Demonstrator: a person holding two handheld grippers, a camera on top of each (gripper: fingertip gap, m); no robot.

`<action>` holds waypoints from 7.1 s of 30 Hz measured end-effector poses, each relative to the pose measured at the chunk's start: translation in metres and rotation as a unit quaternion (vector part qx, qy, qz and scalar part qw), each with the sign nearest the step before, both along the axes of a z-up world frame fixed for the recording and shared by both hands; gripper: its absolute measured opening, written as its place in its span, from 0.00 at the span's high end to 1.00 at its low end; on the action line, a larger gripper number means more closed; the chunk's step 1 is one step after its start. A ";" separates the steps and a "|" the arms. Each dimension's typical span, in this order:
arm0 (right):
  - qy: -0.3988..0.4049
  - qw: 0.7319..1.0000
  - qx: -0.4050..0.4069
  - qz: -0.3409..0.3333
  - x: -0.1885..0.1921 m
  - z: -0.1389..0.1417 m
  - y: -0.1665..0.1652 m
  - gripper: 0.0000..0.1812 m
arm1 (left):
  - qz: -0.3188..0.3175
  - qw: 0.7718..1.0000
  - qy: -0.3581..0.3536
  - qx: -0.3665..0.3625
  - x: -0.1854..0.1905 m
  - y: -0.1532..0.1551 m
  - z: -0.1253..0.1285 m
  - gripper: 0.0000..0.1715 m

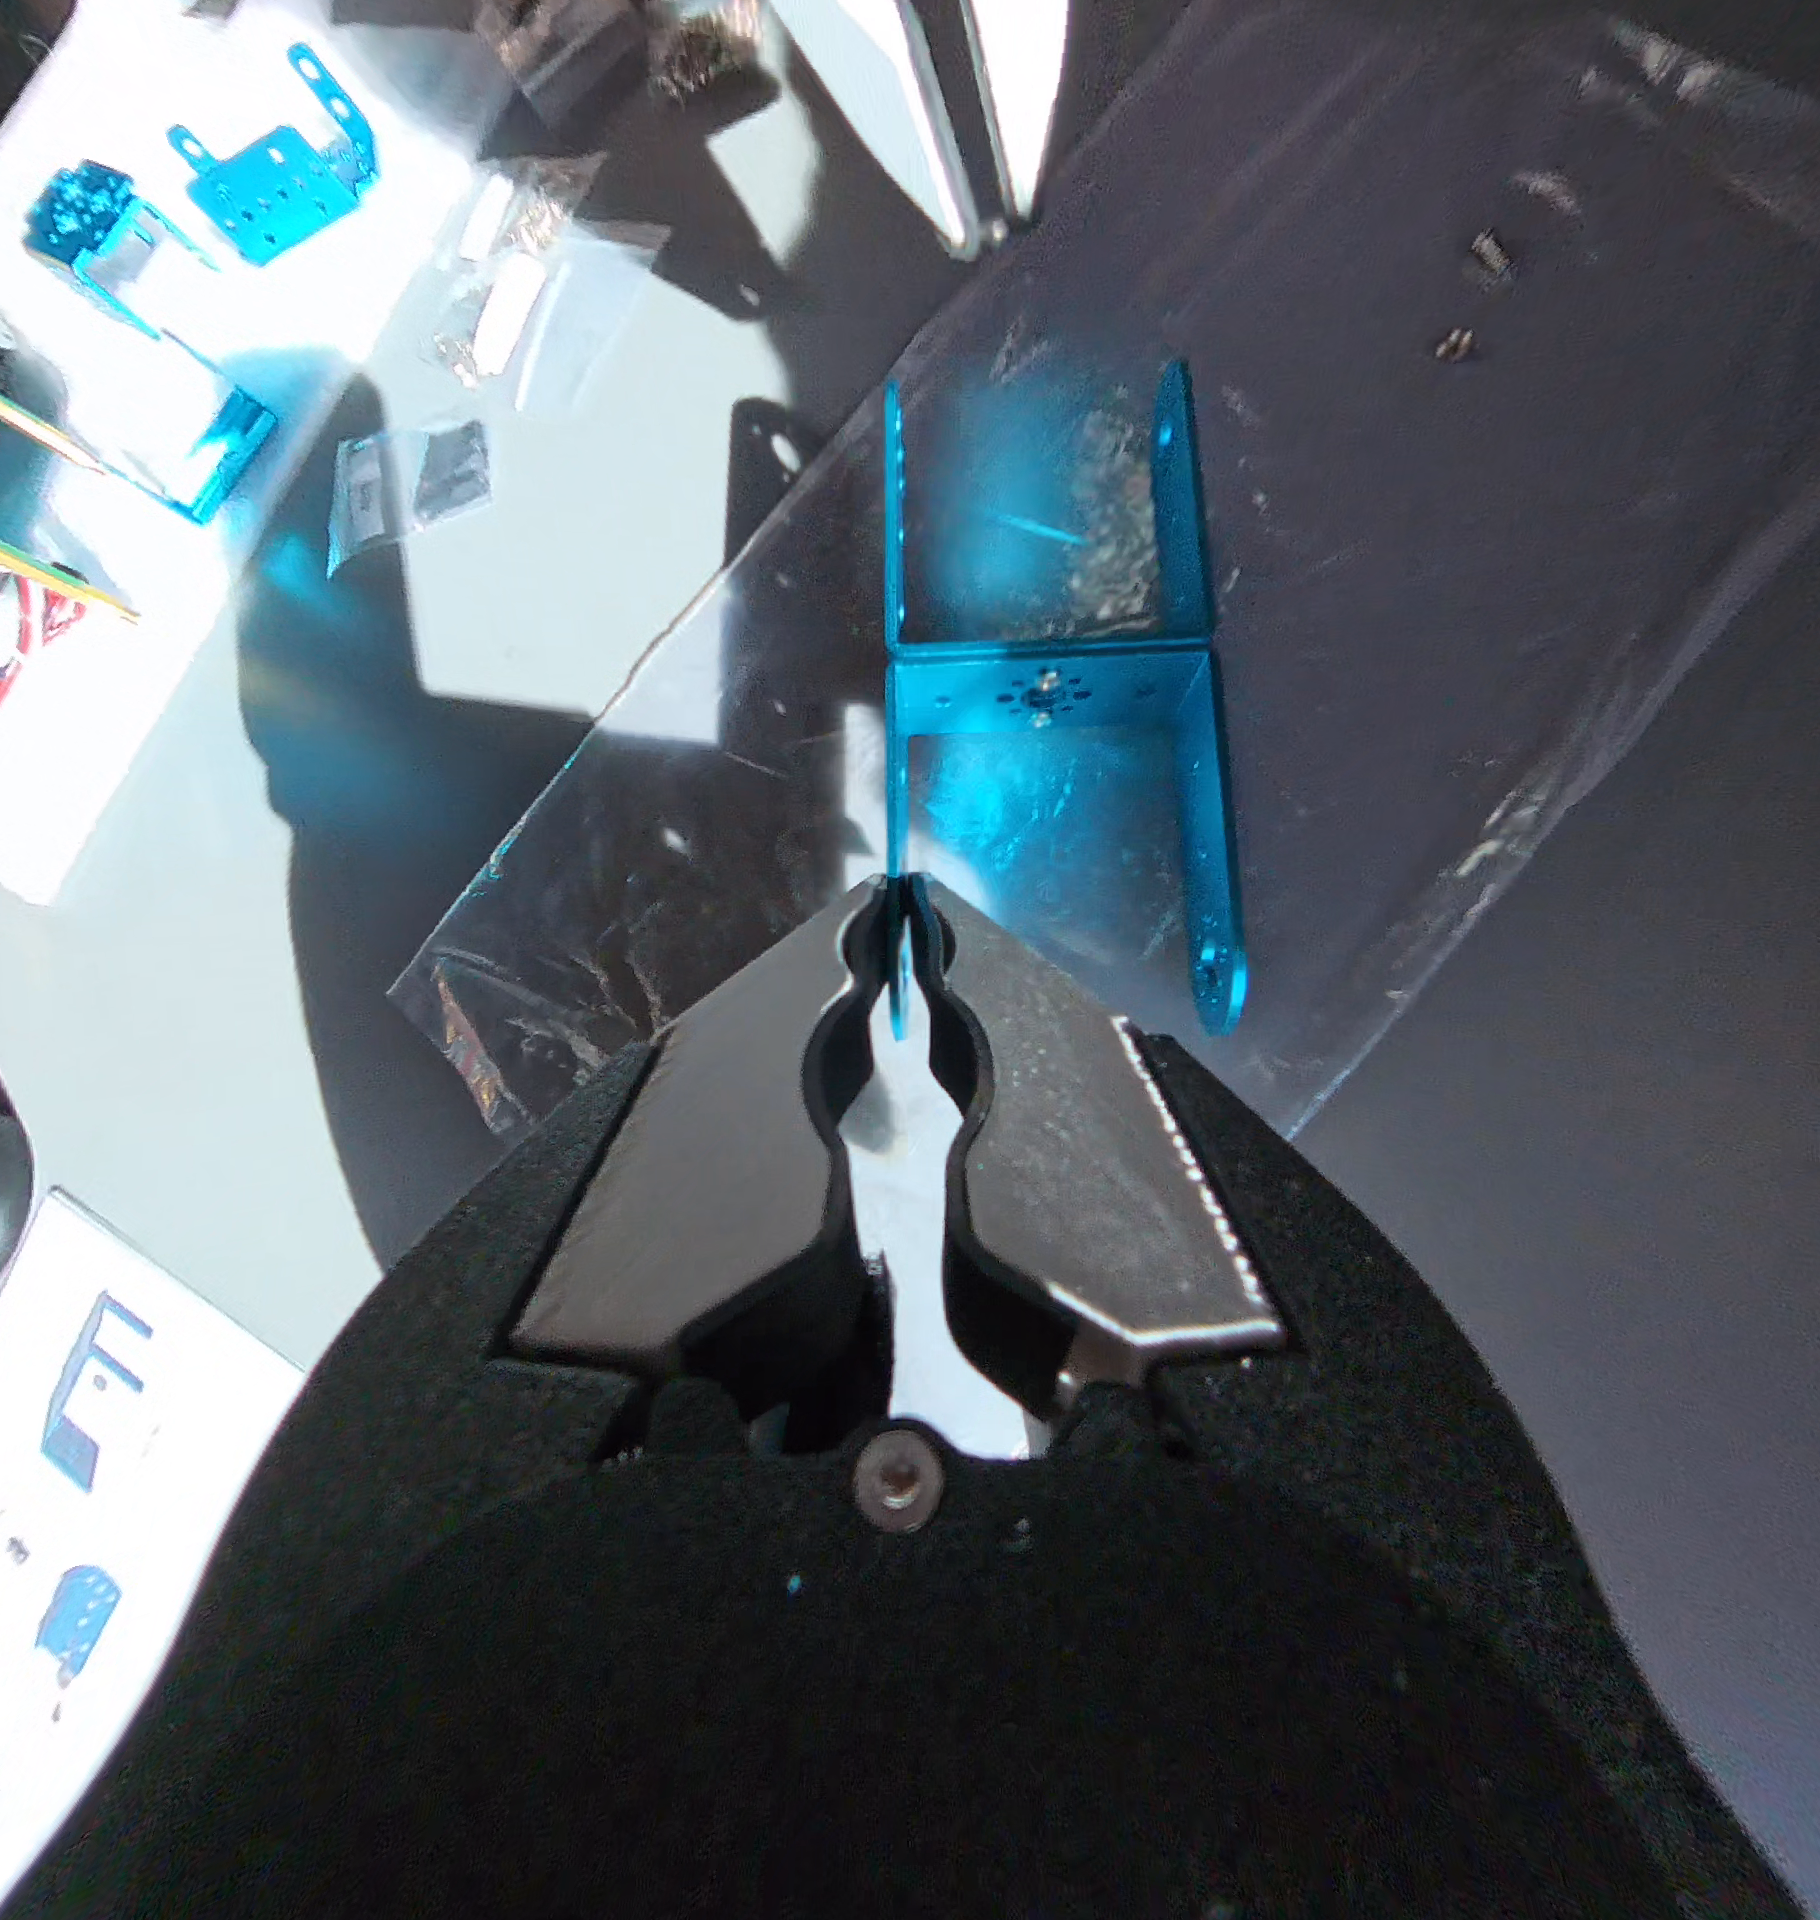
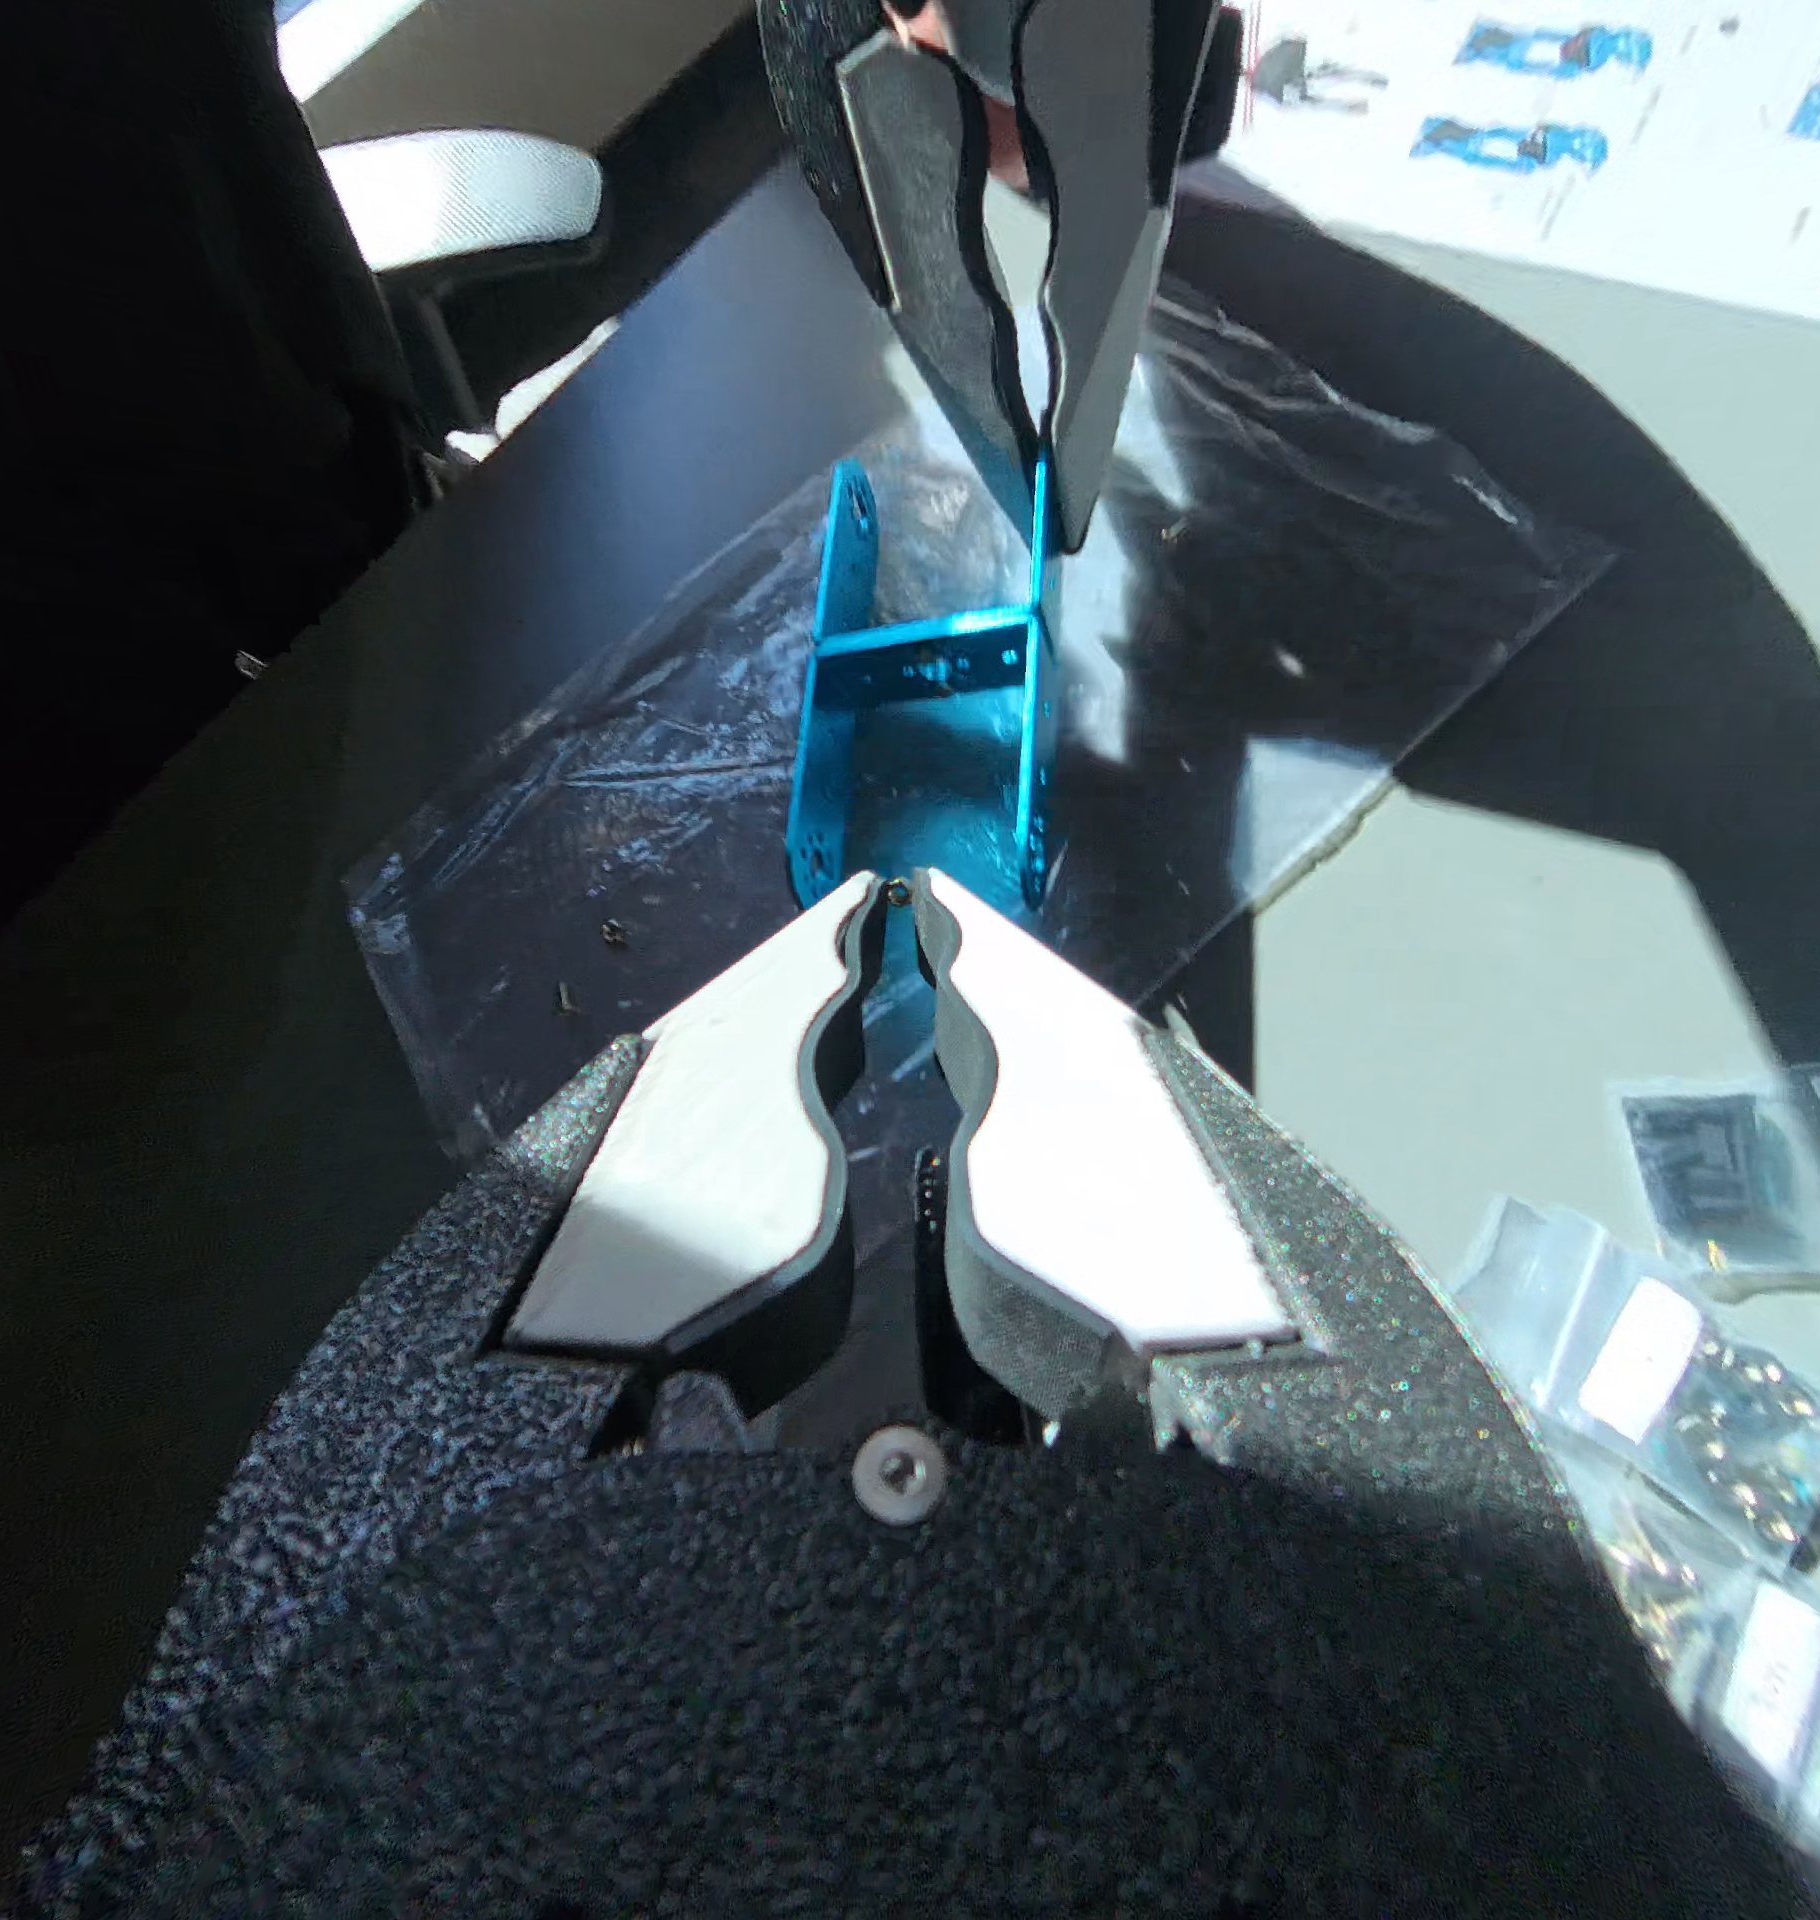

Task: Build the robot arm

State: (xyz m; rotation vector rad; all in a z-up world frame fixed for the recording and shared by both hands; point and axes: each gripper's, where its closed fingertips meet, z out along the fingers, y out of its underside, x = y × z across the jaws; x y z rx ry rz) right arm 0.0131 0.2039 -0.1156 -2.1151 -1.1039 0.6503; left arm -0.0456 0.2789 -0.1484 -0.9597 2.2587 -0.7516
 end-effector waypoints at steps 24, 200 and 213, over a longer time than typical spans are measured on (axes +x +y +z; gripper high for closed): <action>-0.161 0.982 -0.079 -0.051 -0.031 -0.031 0.058 0.49 | 0.113 0.989 -0.052 -0.084 -0.025 0.075 0.027 0.85; -0.134 0.986 0.033 -0.093 -0.001 -0.035 0.062 0.65 | 0.282 0.949 0.058 -0.132 -0.025 0.037 -0.010 0.89; -0.130 0.987 0.029 -0.092 -0.002 -0.036 0.060 0.65 | 0.237 0.967 0.050 -0.082 -0.022 0.036 -0.011 1.00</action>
